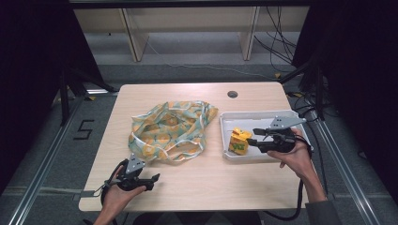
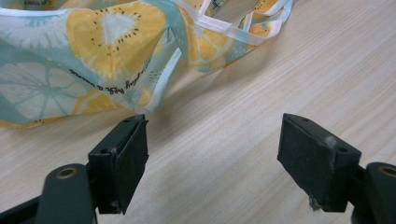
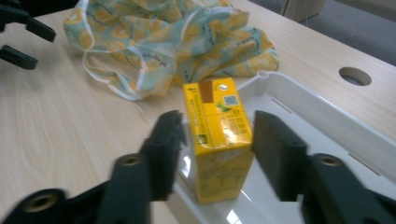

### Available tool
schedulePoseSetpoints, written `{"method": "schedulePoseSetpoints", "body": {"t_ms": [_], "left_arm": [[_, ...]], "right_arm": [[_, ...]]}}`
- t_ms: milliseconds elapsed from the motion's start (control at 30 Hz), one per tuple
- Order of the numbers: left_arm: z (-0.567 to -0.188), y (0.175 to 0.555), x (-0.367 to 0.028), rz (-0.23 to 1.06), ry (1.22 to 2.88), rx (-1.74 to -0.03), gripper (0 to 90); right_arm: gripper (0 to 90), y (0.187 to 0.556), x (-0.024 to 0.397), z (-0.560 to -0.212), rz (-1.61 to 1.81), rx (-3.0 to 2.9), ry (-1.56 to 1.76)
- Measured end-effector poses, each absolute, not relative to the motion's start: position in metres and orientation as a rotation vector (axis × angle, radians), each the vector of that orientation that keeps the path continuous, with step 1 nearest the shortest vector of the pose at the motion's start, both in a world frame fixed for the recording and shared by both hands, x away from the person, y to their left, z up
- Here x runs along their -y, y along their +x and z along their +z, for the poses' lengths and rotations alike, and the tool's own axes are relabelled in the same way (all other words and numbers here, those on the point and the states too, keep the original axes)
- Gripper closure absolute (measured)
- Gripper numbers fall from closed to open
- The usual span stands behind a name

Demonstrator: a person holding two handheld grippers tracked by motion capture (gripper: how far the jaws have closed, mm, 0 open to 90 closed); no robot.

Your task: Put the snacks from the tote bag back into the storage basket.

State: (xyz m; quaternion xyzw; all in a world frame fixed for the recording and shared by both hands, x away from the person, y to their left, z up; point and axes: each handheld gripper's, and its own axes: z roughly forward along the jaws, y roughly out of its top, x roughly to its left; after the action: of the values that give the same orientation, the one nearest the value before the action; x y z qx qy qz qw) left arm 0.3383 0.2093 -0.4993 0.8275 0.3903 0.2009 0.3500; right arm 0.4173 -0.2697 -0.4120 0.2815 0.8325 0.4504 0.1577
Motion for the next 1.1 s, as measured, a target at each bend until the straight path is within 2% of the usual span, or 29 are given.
{"method": "schedulePoseSetpoints", "body": {"t_ms": [167, 267, 633, 1100], "left_arm": [[-0.5, 0.338, -0.209, 0.524, 2.139, -1.012, 23.7], [-0.501, 0.338, -0.208, 0.51, 2.128, -1.026, 23.7], [-0.5, 0.339, -0.209, 0.522, 2.144, -1.014, 23.7], [-0.501, 0.338, -0.208, 0.514, 2.141, -1.019, 23.7]], "right_arm": [[84.1, 0.406, 0.267, -0.408, 1.284, -2.416, 0.741], [90.0, 0.403, 0.262, -0.41, 1.262, -2.453, 0.716], [90.0, 0.408, 0.252, -0.426, 1.141, -2.492, 0.745], [90.0, 0.41, 0.26, -0.428, 1.124, -2.472, 0.785]]}}
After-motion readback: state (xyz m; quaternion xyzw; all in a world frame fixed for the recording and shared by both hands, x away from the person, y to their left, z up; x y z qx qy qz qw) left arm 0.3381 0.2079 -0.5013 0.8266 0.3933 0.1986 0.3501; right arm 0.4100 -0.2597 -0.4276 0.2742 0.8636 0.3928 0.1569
